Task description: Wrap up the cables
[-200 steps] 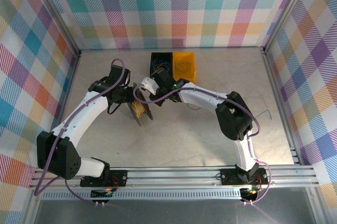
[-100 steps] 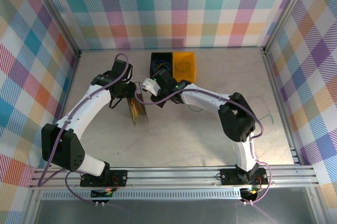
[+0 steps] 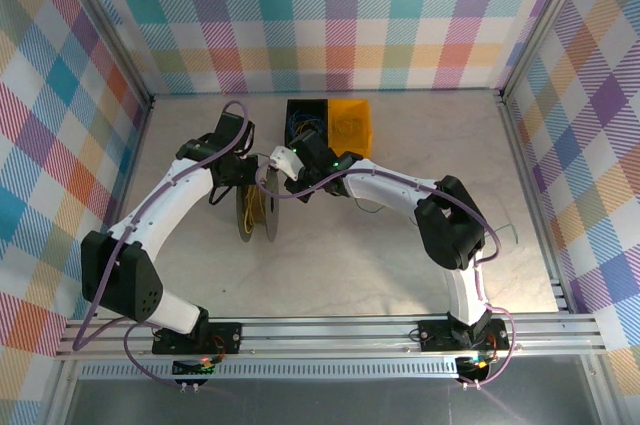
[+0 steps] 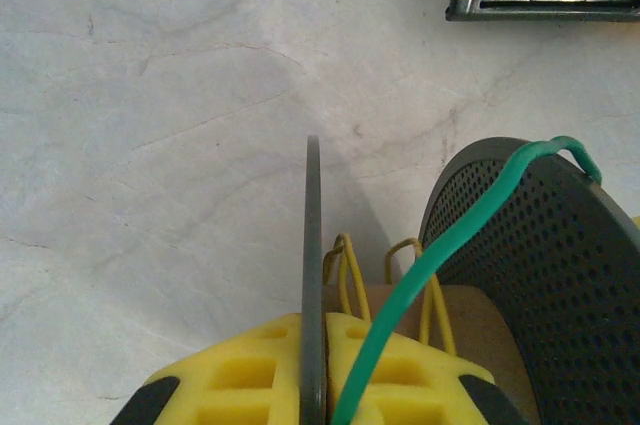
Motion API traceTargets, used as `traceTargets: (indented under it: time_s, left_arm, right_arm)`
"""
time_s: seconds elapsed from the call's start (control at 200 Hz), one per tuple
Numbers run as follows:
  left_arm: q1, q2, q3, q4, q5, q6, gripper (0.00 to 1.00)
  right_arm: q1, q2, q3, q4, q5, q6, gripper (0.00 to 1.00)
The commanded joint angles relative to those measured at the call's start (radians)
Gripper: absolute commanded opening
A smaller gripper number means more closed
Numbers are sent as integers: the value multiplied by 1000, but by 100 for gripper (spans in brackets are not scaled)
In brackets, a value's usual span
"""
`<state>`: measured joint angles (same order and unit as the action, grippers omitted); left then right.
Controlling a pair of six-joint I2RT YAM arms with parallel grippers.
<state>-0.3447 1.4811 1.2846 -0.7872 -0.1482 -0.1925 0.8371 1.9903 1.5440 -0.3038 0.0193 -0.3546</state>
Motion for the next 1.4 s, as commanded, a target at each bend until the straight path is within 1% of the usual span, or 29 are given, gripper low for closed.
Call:
traceTargets:
  time_s: [0.0, 0.1, 0.145, 0.2, 0.255, 0.285, 0.31, 0.345, 0.405, 0.495, 0.56, 0.65, 0.77, 0.915, 0.995, 1.135, 1.225, 1.395]
  left_arm:
    - [0, 23, 44, -14, -16, 0, 0]
    - [0, 40, 78, -35, -5, 24, 0]
    - [1, 51, 104, -48, 4, 36, 0]
    - [4, 65, 139, -63, 21, 50, 0]
    - [9, 80, 178, -72, 47, 62, 0]
    - [10, 90, 202, -80, 60, 66, 0]
    - [10, 97, 222, -84, 71, 68, 0]
    - [10, 107, 255, -91, 85, 72, 0]
    - [10, 118, 302, -92, 103, 71, 0]
    - [10, 125, 372, -99, 129, 67, 0]
    - [10, 132, 430, -112, 153, 67, 0]
    - [10, 142, 513, -134, 186, 73, 0]
    - [10, 162, 630, -175, 222, 89, 0]
    - [11, 176, 746, -224, 241, 102, 0]
    - [11, 177, 784, -236, 245, 108, 0]
    - [12, 180, 828, -258, 243, 117, 0]
    - [12, 179, 842, -266, 251, 114, 0]
    - [16, 176, 884, -303, 252, 100, 0]
  right_arm:
    - [5, -33, 1, -22, -19, 3, 0]
    - [-18, -36, 32, -44, -53, -3, 0]
    - [-34, -40, 56, -67, -86, -16, 8]
    - [-56, -52, 78, -87, -139, -39, 25]
    - [-78, -72, 103, -107, -196, -64, 49]
    - [-89, -84, 116, -119, -218, -80, 60]
    - [-96, -100, 122, -126, -224, -93, 67]
    - [-105, -126, 124, -136, -235, -114, 74]
    - [-133, -181, 114, -149, -264, -135, 80]
    - [-202, -287, 71, -160, -325, -122, 84]
    - [-266, -378, 6, -146, -360, -93, 87]
    - [-358, -489, -97, -113, -361, -61, 92]
    - [-463, -572, -198, -105, -365, -30, 92]
    - [-553, -596, -261, -74, -402, -11, 92]
    - [-581, -578, -247, -94, -479, -36, 92]
    - [-587, -512, -194, -165, -603, -71, 89]
    - [-587, -478, -181, -186, -641, -61, 81]
    - [-586, -467, -197, -190, -610, -28, 55]
